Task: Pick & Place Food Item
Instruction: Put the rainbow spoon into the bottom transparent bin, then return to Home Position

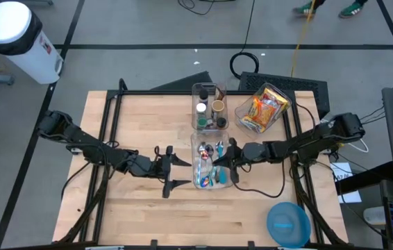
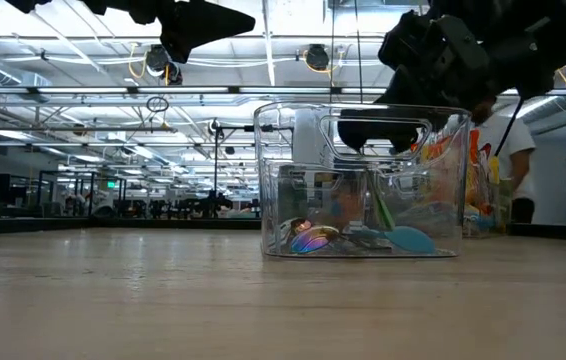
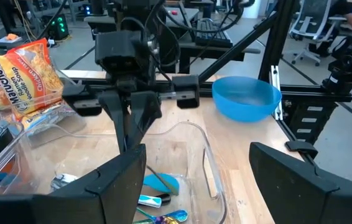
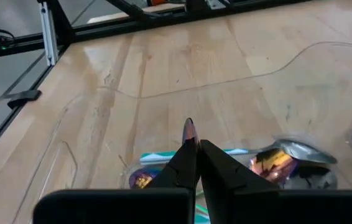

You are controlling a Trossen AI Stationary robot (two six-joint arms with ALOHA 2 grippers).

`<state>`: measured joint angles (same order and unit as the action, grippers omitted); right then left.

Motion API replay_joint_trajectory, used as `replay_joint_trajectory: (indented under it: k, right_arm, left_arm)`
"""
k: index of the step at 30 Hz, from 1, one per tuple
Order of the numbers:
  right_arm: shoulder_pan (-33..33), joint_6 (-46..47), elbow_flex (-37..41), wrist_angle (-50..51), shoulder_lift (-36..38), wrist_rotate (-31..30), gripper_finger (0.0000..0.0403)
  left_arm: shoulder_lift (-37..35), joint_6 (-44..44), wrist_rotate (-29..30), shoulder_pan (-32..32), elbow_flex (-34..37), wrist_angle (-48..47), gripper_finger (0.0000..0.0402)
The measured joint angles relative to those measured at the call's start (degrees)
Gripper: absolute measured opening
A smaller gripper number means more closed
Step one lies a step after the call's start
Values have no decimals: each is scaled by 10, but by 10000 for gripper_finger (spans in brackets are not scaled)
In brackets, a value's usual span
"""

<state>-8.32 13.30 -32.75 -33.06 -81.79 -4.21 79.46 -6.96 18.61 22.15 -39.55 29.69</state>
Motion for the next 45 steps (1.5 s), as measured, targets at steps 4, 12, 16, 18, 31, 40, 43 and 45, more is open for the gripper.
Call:
replay_joint_trajectory:
  k: [4,12,16,18,31,40,43,45]
  right_arm:
    - [0,0,0,-24,-34,0,1]
    - [6,3,0,-50,-46,0,3]
    - [5,25,0,-55,-46,1,15]
    - [5,26,0,-53,-46,0,28]
    - [5,44,0,-25,-3,0,187]
    - [5,39,0,43,105,-1,221]
    - [5,34,0,47,126,-1,220]
    - [5,34,0,55,140,-1,218]
  left_arm:
    - [0,0,0,0,0,0,294]
    - [0,-5,0,0,0,-8,294]
    - [0,-7,0,0,0,-13,294]
    - [0,-7,0,0,0,-13,294]
    - [0,-24,-6,0,0,-12,294]
    - [0,17,-6,0,0,-13,294]
    - [-3,26,-6,0,0,-19,294]
    - [-23,26,-6,0,0,-46,294]
